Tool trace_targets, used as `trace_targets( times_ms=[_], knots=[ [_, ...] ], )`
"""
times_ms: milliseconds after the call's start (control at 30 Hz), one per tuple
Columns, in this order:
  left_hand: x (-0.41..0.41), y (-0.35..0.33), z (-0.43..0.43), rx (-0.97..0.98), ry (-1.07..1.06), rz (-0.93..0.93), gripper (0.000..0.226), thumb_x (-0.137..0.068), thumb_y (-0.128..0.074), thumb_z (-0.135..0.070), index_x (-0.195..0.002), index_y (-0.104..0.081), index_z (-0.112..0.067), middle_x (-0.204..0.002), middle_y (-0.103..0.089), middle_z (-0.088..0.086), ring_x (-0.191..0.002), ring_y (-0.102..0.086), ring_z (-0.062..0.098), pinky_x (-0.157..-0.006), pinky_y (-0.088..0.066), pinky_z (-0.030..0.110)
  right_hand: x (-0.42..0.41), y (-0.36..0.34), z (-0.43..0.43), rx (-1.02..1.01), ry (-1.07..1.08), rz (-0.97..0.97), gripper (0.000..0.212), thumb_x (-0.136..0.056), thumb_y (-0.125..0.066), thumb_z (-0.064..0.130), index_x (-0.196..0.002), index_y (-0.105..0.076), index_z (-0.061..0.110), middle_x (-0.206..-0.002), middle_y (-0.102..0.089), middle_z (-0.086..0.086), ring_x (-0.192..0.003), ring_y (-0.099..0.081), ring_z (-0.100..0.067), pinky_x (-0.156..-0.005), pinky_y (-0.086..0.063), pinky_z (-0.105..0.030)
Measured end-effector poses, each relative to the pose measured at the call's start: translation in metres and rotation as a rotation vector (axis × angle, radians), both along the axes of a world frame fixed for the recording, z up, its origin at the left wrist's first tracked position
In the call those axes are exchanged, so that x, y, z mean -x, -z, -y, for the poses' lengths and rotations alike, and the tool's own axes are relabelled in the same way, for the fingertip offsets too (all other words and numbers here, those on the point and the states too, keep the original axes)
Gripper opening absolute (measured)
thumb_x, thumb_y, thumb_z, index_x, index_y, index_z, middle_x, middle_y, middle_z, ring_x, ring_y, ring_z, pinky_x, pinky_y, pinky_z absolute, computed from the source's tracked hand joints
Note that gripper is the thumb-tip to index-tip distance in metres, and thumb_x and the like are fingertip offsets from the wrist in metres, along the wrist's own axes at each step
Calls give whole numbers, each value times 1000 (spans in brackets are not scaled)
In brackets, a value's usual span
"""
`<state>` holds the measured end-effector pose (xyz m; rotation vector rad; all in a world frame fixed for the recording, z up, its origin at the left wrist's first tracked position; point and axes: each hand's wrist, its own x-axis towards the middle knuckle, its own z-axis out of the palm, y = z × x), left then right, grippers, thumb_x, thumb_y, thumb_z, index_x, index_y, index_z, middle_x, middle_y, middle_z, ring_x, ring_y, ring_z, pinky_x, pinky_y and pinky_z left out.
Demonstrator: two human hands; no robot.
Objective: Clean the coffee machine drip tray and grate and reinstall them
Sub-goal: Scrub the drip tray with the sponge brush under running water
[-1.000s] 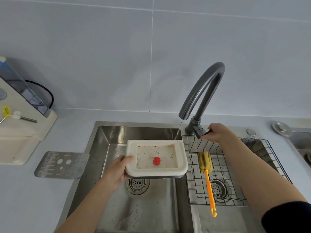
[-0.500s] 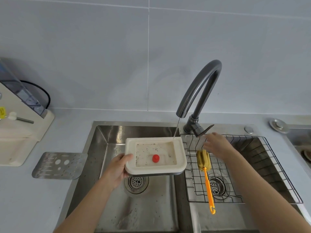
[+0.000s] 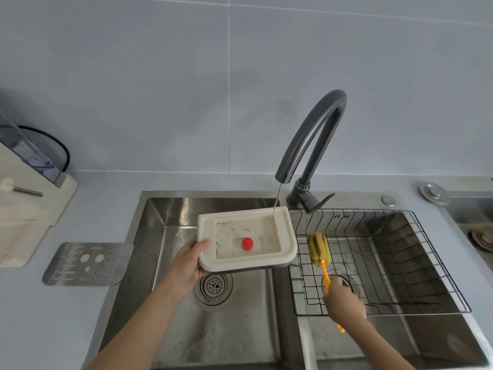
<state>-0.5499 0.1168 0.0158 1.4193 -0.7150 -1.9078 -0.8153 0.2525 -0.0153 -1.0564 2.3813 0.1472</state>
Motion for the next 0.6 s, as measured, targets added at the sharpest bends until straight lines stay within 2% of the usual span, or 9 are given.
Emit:
trace_targets(
  times_ms=[133,267,367,400,433,467,533,600],
  knots=[
    [-9,5,1,7,-5,16,28,-90,-49,-13,-118,-49,-9,-104,-62,13,-88,-61,26,-49,-58,30,9,-12,-13,153,111,92,9,-95,-33,12,-94,-42,9,-66,-52,-2,-59,-50,-21,-55,-42,-32],
    [-18,12,1,17,8,60,29,-91,-48,-15,-119,-48,-8,-103,-63,11,-88,-61,24,-58,-55,34,-1,-47,-44,345,86,267,6,-94,-44,12,-94,-47,17,-57,-52,-3,-49,-43,-17,-47,-31,-27],
    [-23,16,-2,12,8,60,22,-91,-47,-14,-112,-50,-9,-98,-63,10,-85,-61,23,-50,-56,30,-16,-75,-60,433,16,319,16,-90,-52,10,-101,-52,21,-51,-57,2,-43,-47,-11,-47,-33,-19],
    [-24,17,-2,11,8,60,20,-91,-47,-14,-110,-51,-10,-97,-63,10,-84,-61,23,-49,-56,29,-19,-81,-61,453,-14,325,19,-89,-53,9,-102,-52,23,-51,-59,9,-43,-49,-10,-47,-34,-18],
    [-24,18,-2,13,8,61,18,-91,-47,-13,-108,-52,-10,-96,-63,9,-83,-61,23,-50,-56,31,-22,-84,-60,456,-60,319,22,-89,-54,10,-105,-52,25,-52,-59,18,-47,-52,-7,-46,-33,-17],
    [-24,19,-3,14,9,65,17,-91,-48,-13,-107,-52,-11,-95,-63,9,-83,-61,23,-54,-56,33,-25,-86,-58,446,-107,299,24,-89,-54,12,-109,-54,25,-52,-57,20,-48,-51,-6,-47,-31,-18],
    [-23,20,-4,15,16,70,15,-91,-48,-13,-104,-54,-11,-95,-63,10,-83,-60,24,-62,-52,37,-33,-89,-51,430,-181,198,32,-88,-56,14,-118,-56,26,-51,-53,14,-47,-48,-9,-49,-32,-25],
    [-22,21,-6,16,24,67,12,-91,-48,-13,-101,-55,-13,-96,-63,10,-84,-60,24,-65,-51,38,-38,-88,-44,414,-303,82,40,-79,-68,10,-116,-59,22,-59,-58,10,-43,-50,-13,-39,-29,-24]
  ],
)
